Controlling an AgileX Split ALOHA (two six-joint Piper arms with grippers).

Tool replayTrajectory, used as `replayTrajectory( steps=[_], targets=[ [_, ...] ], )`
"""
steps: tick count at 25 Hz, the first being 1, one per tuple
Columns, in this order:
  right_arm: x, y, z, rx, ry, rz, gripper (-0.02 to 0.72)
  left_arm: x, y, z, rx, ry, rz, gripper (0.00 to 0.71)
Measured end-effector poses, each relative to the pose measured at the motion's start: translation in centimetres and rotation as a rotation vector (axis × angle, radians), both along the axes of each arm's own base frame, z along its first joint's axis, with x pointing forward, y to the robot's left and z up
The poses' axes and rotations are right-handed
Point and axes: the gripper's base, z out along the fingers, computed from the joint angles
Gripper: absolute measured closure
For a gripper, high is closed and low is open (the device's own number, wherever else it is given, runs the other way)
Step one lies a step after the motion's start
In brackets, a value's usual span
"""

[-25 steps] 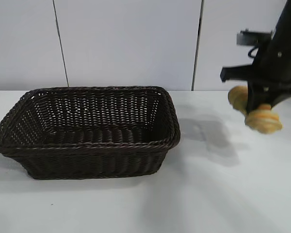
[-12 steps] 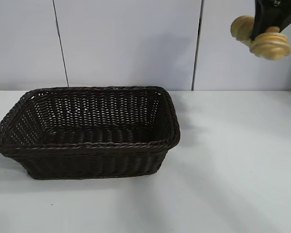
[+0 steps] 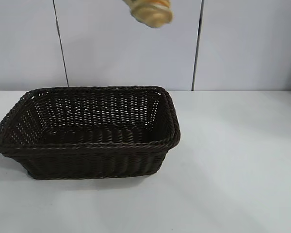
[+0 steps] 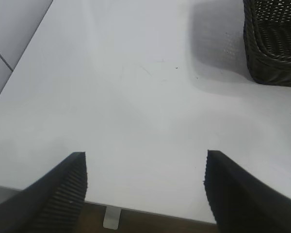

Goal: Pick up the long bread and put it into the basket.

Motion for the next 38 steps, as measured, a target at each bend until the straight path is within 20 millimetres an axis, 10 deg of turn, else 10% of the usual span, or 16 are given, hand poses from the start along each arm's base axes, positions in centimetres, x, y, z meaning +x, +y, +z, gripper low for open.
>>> replayTrajectory(
  steps=[10, 16, 23, 29, 38],
  targets=[
    [4.6, 3.0, -13.1, -0.196, 0.189, -0.014, 0.622, 0.0, 0.0, 0.0, 0.000, 0.000, 0.000, 0.212],
    [5.2, 3.4, -15.6, -0.227, 0.226, -0.024, 0.604, 0.0, 0.0, 0.0, 0.000, 0.000, 0.000, 0.212],
    [5.7, 3.0, -14.9, -0.217, 0.218, -0.035, 0.064, 0.0, 0.0, 0.0, 0.000, 0.000, 0.000, 0.212],
    [5.5, 2.7, -12.7, -0.193, 0.215, -0.053, 0.048, 0.0, 0.0, 0.0, 0.000, 0.000, 0.000, 0.212],
    [3.8, -4.0, 2.5, -0.168, -0.016, -0.171, 0.050, 0.0, 0.0, 0.0, 0.000, 0.000, 0.000, 0.212]
  ],
)
